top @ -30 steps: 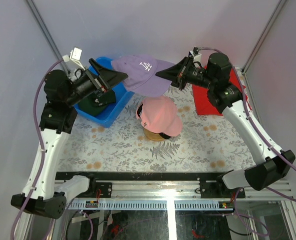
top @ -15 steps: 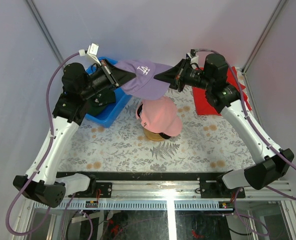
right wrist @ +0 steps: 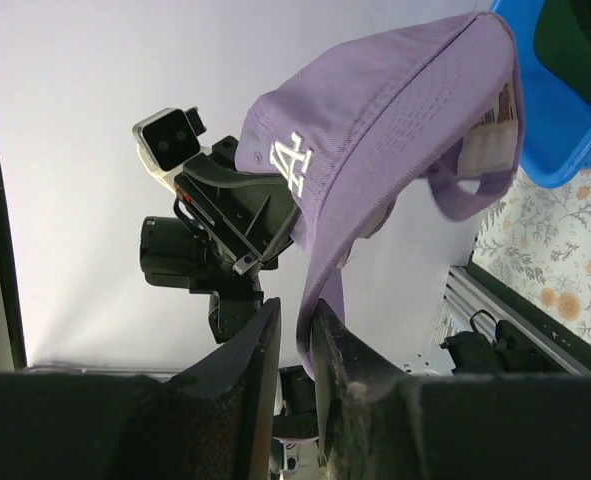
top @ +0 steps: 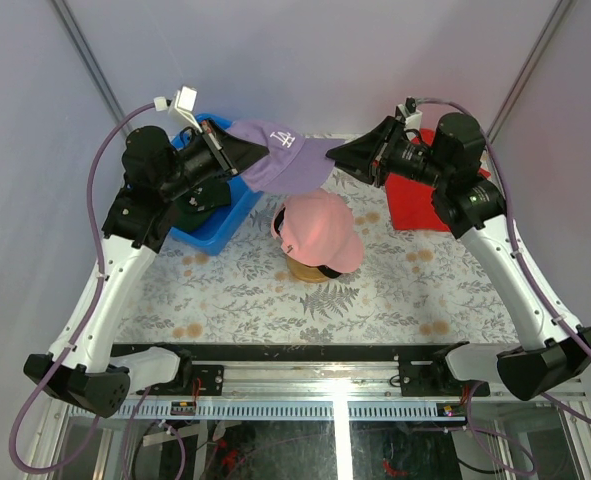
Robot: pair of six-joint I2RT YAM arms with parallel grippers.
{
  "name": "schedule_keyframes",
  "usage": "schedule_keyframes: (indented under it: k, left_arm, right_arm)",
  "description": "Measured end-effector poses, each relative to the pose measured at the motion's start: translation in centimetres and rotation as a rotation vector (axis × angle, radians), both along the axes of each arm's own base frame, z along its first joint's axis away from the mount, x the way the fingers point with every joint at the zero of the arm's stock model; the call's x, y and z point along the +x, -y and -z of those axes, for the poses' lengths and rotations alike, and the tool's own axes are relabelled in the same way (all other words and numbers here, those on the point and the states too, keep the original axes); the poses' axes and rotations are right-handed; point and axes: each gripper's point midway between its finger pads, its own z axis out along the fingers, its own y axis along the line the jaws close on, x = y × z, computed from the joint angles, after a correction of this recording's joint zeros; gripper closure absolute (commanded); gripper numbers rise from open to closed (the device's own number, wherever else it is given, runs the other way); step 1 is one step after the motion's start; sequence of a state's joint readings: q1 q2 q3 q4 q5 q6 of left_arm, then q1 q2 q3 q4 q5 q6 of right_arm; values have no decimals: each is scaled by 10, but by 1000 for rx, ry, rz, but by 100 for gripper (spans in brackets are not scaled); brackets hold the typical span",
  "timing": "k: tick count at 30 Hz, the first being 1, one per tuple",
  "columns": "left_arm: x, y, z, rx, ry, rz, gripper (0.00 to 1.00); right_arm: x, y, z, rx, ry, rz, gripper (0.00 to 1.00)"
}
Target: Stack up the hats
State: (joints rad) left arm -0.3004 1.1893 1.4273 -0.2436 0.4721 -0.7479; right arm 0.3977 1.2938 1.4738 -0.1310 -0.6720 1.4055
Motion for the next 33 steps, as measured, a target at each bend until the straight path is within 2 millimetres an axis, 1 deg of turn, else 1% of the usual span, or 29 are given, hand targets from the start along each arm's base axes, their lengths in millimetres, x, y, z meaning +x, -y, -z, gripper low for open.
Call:
schedule_keyframes:
  k: [8, 14, 17, 21, 23, 24, 26, 28, 29, 30, 33]
  left_arm:
    - [-1, 1, -2, -3, 6, 10, 100]
    - [-4, 3, -4, -9, 9, 29, 100]
    - [-6, 5, -7, -20, 17, 42, 100]
    - [-8, 6, -12, -31, 31, 53, 100]
    - [-9, 6, -13, -32, 33, 55, 99]
    - [-9, 6, -12, -32, 32, 55, 92]
    - [-8, 6, -10, -29, 30, 53, 69]
    - [-6, 4, -7, -12, 29, 41, 58]
    - [-5, 2, -3, 0, 22, 26, 50]
    - [-3, -1, 1, 17, 12, 5, 43]
    - [3, -16, 17, 59, -39, -69, 34]
  right_arm:
    - [1, -1, 4, -3, -9, -2, 74]
    - [8, -3, 10, -8, -24, -2, 78]
    - [14, -6, 17, -13, -43, -2, 85]
    - [24, -10, 27, -18, -76, -3, 100]
    - [26, -12, 29, -16, -80, -9, 100]
    - [26, -12, 29, -15, -79, -10, 100]
    - [26, -13, 27, -12, -73, -16, 100]
    - [25, -13, 27, -14, -67, -17, 100]
    - [25, -12, 27, -19, -63, -17, 100]
    - [25, -11, 27, -26, -58, -17, 100]
    - [25, -7, 27, -46, -40, -13, 100]
